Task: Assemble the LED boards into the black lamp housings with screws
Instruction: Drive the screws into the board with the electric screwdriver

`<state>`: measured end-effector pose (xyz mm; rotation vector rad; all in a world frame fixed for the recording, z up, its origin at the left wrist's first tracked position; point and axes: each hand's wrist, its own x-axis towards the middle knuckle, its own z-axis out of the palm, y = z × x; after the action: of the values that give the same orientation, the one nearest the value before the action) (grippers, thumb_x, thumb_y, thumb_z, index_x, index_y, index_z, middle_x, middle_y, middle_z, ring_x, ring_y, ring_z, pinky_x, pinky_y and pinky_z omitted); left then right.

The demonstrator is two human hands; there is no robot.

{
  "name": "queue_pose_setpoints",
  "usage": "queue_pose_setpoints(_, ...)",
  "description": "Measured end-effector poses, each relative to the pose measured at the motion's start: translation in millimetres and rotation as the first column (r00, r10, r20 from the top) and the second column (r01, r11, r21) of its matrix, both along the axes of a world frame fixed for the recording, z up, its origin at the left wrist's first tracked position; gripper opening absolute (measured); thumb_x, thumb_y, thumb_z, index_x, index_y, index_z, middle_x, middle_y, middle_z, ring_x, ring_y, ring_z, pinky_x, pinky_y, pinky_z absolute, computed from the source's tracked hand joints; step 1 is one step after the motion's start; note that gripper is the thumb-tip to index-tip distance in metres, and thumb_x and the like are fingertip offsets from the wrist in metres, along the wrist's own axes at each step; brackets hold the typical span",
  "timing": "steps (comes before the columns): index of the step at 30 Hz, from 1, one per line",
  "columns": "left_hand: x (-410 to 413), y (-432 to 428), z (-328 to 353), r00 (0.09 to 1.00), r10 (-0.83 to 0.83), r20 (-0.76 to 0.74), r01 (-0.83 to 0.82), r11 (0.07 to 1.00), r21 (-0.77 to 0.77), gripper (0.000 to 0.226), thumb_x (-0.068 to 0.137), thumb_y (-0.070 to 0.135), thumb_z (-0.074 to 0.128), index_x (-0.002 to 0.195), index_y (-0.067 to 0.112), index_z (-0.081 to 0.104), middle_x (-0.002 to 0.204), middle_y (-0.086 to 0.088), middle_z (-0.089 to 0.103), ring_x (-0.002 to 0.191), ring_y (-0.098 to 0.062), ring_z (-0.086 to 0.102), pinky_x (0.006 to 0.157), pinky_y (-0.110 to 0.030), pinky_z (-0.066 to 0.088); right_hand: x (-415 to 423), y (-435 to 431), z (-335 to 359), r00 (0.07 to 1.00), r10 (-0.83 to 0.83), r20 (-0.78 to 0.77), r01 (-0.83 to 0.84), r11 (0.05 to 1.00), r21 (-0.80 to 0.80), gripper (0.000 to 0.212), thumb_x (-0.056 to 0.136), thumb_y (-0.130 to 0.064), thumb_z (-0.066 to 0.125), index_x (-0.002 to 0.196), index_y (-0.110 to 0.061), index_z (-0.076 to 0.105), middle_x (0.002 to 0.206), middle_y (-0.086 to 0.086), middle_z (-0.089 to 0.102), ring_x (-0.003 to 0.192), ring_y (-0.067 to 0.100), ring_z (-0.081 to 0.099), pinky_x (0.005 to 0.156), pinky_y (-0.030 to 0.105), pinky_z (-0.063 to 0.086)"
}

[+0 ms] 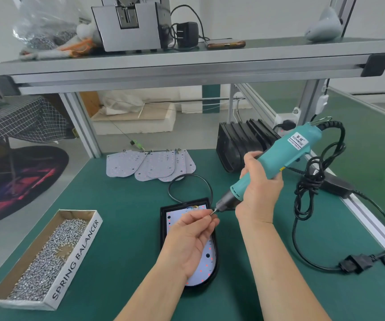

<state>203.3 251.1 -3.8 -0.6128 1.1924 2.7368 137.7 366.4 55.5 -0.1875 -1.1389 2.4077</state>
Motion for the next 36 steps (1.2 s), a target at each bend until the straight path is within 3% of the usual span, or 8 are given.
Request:
queue_pose_setpoints(5,3,0,4,0.995,-0.085,-0.052,0.074,0.980,-0.186,0.033,0.091,-0.006,0.065,0.120,0.010,0.064,0.090,-0.019,0.074,0.086,-0.026,0.076,0.078,-0.025,0.060,-1,3,-4,0.997,-0.073,0.013,0.073,0.997,0.027,0.014,0.075,-0.017,0.072,0.080,-0.023,0.061,0.066,-0.010,0.056,0.059,0.011,0.048,0.059,0.021,0.045)
queue_pose_setpoints(17,3,-3,1,0.997,-0.079,0.002,0.075,0.940,-0.332,0.021,0.094,-0.008,0.059,0.114,-0.003,0.061,0.087,-0.017,0.076,0.076,-0.023,0.074,0.067,-0.021,0.058,-8,4,-8,0.997,-0.080,0.005,0.080,0.997,0.011,0.015,0.078,-0.017,0.073,0.082,-0.024,0.061,0.069,-0.011,0.060,0.063,0.010,0.051,0.063,0.022,0.047)
queue_pose_setpoints(19,4,-6,-5,0.995,-0.084,0.048,0.094,0.719,-0.688,0.025,0.094,0.003,0.060,0.119,0.010,0.062,0.069,0.003,0.071,0.066,-0.015,0.067,0.061,-0.020,0.053,-9,5,-7,0.997,-0.076,-0.005,0.076,0.997,0.014,0.015,0.078,-0.016,0.073,0.081,-0.024,0.061,0.070,-0.011,0.060,0.064,0.011,0.051,0.064,0.022,0.048)
queue_pose_setpoints(21,3,-9,-7,0.993,-0.094,0.064,0.080,0.168,-0.983,0.033,0.095,0.021,0.060,0.128,0.027,0.059,0.062,0.011,0.061,0.072,-0.016,0.062,0.064,-0.027,0.047,-11,4,-6,0.997,-0.072,-0.016,0.073,0.997,0.028,0.015,0.078,-0.015,0.073,0.081,-0.024,0.061,0.071,-0.011,0.060,0.065,0.011,0.052,0.065,0.023,0.048)
queue_pose_setpoints(22,4,-9,-6,0.990,-0.113,0.085,0.079,-0.062,-0.995,0.039,0.097,0.030,0.058,0.135,0.035,0.055,0.070,0.011,0.063,0.082,-0.019,0.063,0.068,-0.030,0.046,-12,3,-6,0.997,-0.073,-0.022,0.074,0.996,0.040,0.015,0.078,-0.015,0.073,0.082,-0.022,0.061,0.072,-0.010,0.059,0.065,0.011,0.052,0.064,0.023,0.048)
queue_pose_setpoints(24,2,-8,-2,0.981,-0.127,0.148,0.108,-0.279,-0.954,0.044,0.098,0.046,0.052,0.142,0.045,0.047,0.090,0.007,0.070,0.094,-0.022,0.063,0.071,-0.031,0.044,-14,0,-5,0.996,-0.072,-0.043,0.076,0.994,0.076,0.014,0.079,-0.014,0.072,0.081,-0.023,0.061,0.071,-0.010,0.059,0.064,0.011,0.052,0.062,0.021,0.048)
queue_pose_setpoints(31,-11,0,3,0.946,-0.189,0.262,0.140,-0.490,-0.860,0.016,0.097,0.041,0.049,0.094,0.025,0.046,0.071,0.004,0.047,0.073,-0.026,0.048,0.054,-0.030,0.026,-20,-15,-13,0.987,-0.120,-0.110,0.151,0.929,0.337,0.016,0.080,-0.023,0.074,0.076,-0.025,0.059,0.066,-0.012,0.058,0.062,0.012,0.054,0.063,0.031,0.049)
queue_pose_setpoints(36,-16,-2,6,0.933,-0.212,0.290,0.156,-0.487,-0.859,0.014,0.096,0.035,0.050,0.101,0.023,0.056,0.078,0.002,0.054,0.077,-0.027,0.050,0.064,-0.030,0.034,-21,-23,-27,0.988,-0.099,-0.121,0.144,0.879,0.455,0.020,0.079,-0.030,0.072,0.075,-0.019,0.057,0.062,-0.011,0.057,0.057,0.015,0.053,0.060,0.037,0.051)
